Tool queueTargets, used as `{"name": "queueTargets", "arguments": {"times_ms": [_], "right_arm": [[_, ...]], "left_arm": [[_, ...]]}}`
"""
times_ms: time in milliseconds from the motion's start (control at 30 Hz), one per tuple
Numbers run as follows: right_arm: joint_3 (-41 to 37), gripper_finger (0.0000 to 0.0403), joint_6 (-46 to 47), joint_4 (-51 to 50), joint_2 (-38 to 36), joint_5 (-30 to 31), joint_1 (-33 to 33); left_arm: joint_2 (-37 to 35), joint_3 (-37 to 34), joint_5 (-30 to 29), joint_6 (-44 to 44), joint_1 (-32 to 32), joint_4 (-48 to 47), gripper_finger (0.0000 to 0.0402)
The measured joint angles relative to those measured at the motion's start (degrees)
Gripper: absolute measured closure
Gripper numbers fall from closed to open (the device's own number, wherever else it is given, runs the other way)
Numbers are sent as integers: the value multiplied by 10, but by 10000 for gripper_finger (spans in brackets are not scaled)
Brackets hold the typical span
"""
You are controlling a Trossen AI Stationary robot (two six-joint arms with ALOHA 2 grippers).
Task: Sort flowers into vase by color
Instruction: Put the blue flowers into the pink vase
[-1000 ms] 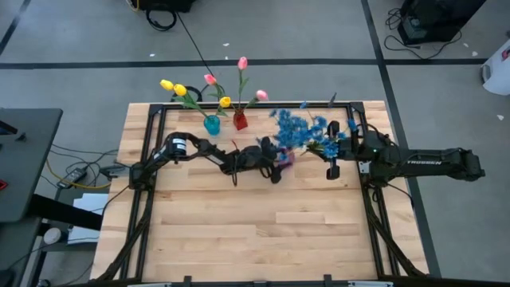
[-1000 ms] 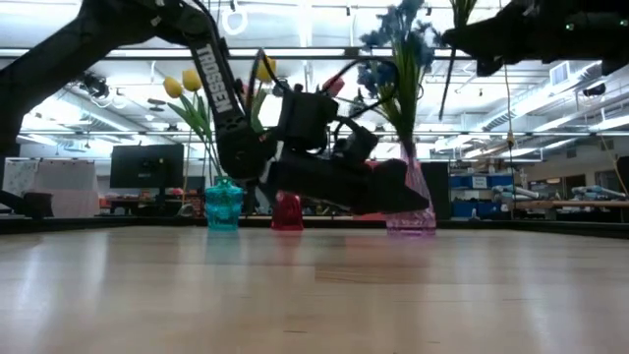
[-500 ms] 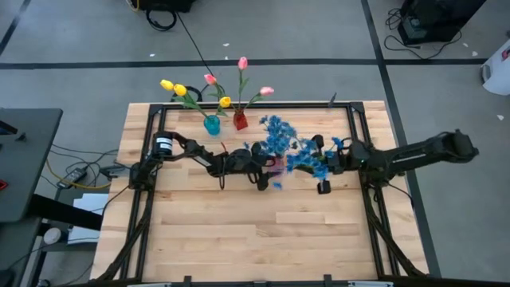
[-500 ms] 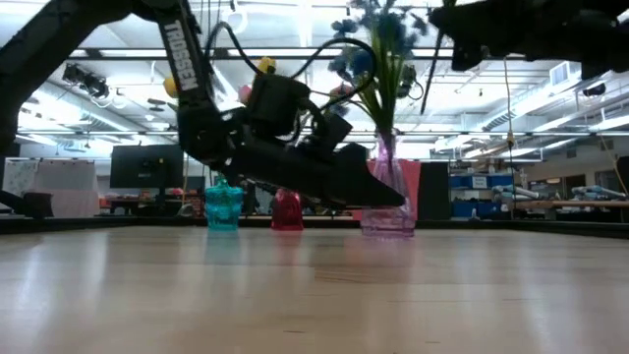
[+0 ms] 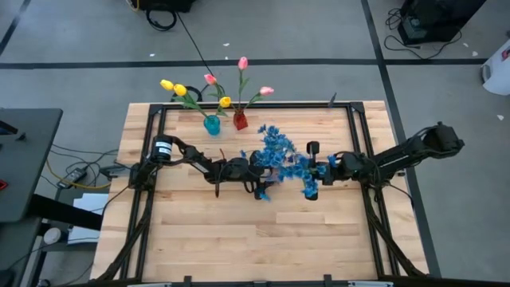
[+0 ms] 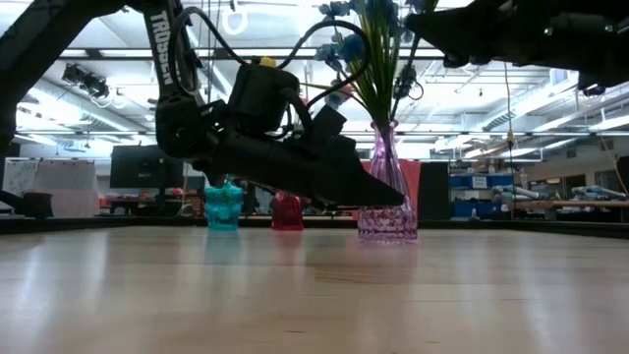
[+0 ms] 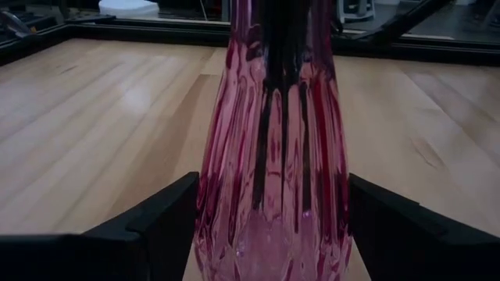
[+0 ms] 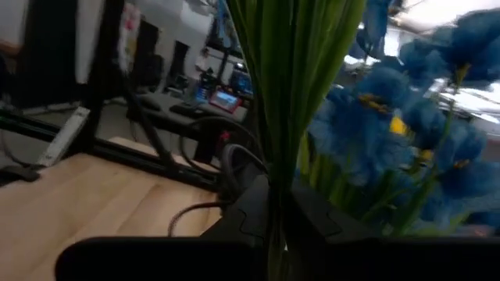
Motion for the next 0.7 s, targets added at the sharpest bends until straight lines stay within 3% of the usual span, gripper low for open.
{"name": "queueTargets", "arguments": {"times_ms": [333,533,700], "right_arm": [[1,367,5,-1,-19,20,3],[24,367,12,-82,-36,23,0],[26,367,13,-79,-23,12,-4]], "left_arm": [[1,0,1,2,0,1,106],[1,0,0,2,0,2,106],[2,0,0,5,-1,8,106]]}}
